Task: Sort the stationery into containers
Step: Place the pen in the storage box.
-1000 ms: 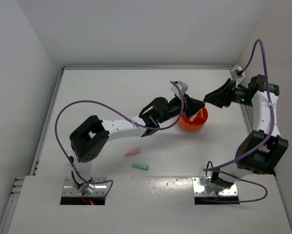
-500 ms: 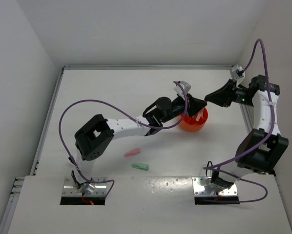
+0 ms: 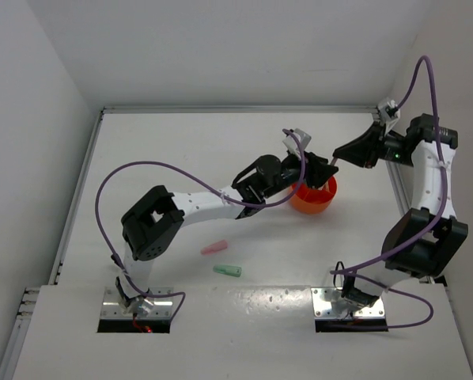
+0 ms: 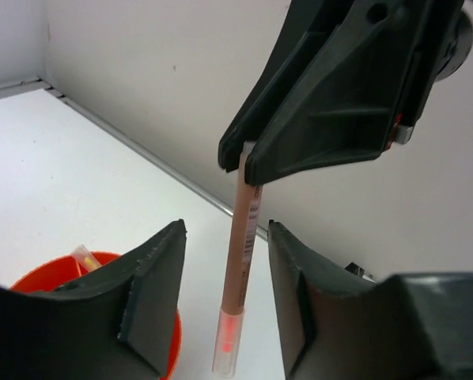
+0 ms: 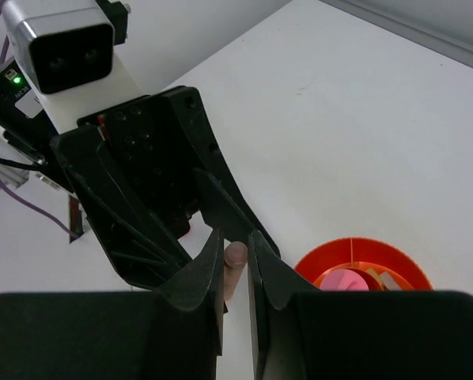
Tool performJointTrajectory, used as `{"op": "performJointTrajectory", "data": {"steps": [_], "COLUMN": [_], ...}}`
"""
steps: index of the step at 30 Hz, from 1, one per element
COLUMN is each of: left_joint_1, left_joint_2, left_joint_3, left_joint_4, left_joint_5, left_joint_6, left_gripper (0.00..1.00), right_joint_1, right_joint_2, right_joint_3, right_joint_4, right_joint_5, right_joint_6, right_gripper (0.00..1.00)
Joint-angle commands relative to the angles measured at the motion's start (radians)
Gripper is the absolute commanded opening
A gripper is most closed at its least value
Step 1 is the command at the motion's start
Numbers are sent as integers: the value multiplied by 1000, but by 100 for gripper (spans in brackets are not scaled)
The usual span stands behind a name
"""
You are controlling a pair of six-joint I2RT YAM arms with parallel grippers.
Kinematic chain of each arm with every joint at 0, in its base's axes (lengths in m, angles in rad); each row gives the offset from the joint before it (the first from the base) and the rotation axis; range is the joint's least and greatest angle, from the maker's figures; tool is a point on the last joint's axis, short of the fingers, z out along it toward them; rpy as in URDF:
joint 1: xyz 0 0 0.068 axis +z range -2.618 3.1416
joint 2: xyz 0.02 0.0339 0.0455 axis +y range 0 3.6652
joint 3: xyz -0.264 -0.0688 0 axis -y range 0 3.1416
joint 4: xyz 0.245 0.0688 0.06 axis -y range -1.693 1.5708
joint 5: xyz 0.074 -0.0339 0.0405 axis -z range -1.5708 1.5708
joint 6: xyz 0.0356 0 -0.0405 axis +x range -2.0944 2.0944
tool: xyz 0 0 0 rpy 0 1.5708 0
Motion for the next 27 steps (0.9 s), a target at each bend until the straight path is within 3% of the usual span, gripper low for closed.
{"op": "performJointTrajectory", "data": {"steps": [1, 5, 6, 12, 18, 21, 23, 25, 26, 27], "left_joint_1": [1, 1, 1, 46, 79, 79, 79, 79, 88, 88], "left_joint_2": [-31, -41, -41, -167, -267, -339, -401, -448, -472, -524], "left_joint_3": [27, 7, -2, -81, -131, -159, -168, -199, -214, -251], "left_joint_4": [-5, -14, -14, -25, -110, -198, -297, -350, -386, -396], "left_joint_5": [-9, 0, -15, -80, -92, -115, -145, -184, -193, -202], "left_joint_6": [15, 15, 15, 59, 96, 130, 159, 168, 182, 196], "left_gripper": [52, 62, 70, 90, 91, 84, 82, 81, 81, 81], "right_joint_1": [-5, -5, -14, -36, -54, -54, -54, -45, -33, -33], "right_joint_2": [14, 25, 36, 56, 99, 99, 85, -24, -76, -129], "right_joint_3": [56, 76, 76, 107, 127, 138, 83, -73, -142, -262], "right_joint_4": [-15, -15, -15, -5, 4, 67, 264, 505, 761, 867], "right_joint_5": [-170, -170, -170, -90, -30, 58, 131, 302, 380, 496], "right_joint_6": [-48, -57, -57, -75, -75, -5, 123, 422, 511, 614], "right_gripper": [0, 0, 0, 0, 0, 0, 0, 0, 0, 0]}}
